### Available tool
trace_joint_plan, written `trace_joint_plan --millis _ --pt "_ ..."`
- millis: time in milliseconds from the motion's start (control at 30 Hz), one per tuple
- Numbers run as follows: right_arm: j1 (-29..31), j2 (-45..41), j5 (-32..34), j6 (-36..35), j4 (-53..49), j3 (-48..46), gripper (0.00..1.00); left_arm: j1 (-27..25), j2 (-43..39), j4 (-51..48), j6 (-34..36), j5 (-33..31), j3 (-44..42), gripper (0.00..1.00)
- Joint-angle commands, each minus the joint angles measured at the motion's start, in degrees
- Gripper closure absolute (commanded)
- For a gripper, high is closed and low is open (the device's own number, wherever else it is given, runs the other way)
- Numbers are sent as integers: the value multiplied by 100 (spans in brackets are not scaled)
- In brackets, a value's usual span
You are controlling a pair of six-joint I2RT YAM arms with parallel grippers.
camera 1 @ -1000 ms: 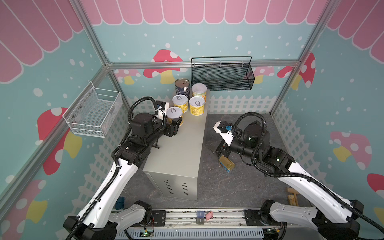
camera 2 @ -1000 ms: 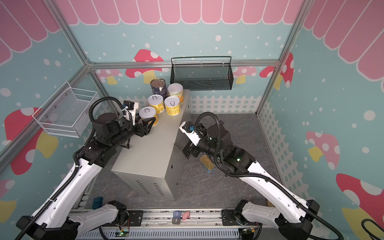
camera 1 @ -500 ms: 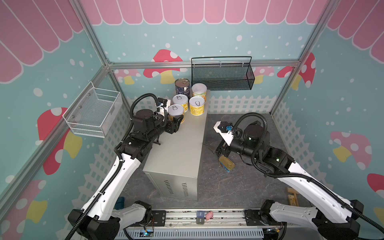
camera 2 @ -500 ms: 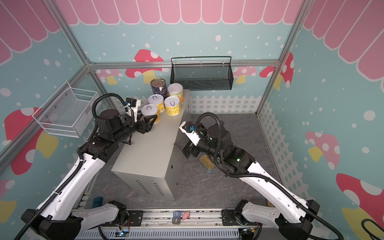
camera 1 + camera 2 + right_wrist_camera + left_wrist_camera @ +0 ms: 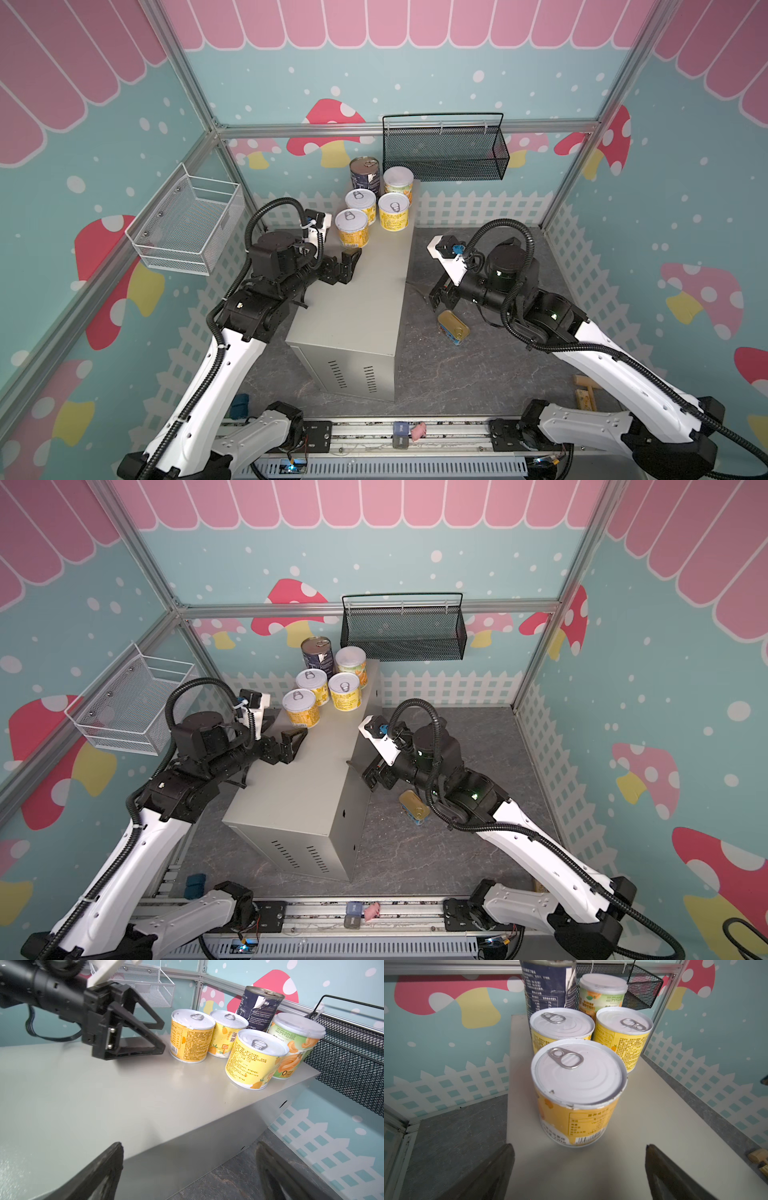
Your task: Place and organize the canned foods onto the counter
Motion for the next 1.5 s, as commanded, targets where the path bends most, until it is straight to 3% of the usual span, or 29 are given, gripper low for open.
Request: trace_joint_plan --millis 0,133,300,433,667,767,1033,1267,1467 --pt "-22 302 133 236 14 308 1 255 -264 -561 -187 -214 -67 1" --pt "14 708 150 373 18 623 4 934 -377 -822 -462 -16 46 1" --pt "167 1211 833 686 -74 1091 8 1856 -109 -773 -689 796 229 1" --pt "335 1605 1178 1009 -105 1403 19 2126 292 -556 -853 1105 456 1" --pt "542 2214 1815 1530 -214 1892 48 2185 779 -118 -1010 1387 552 1" --pt "579 2389 2040 1760 -238 2000 50 2405 843 133 -1254 1879 425 1" --pt "715 3025 2211 2092 -403 2474 55 2479 1067 345 -1401 2405 399 1" --pt "738 3075 2566 2429 -517 2472 54 2479 1248 557 -1565 2739 385 1" --pt "738 3024 2675 2546 -635 2463 45 2477 1308 676 -1639 2915 328 1"
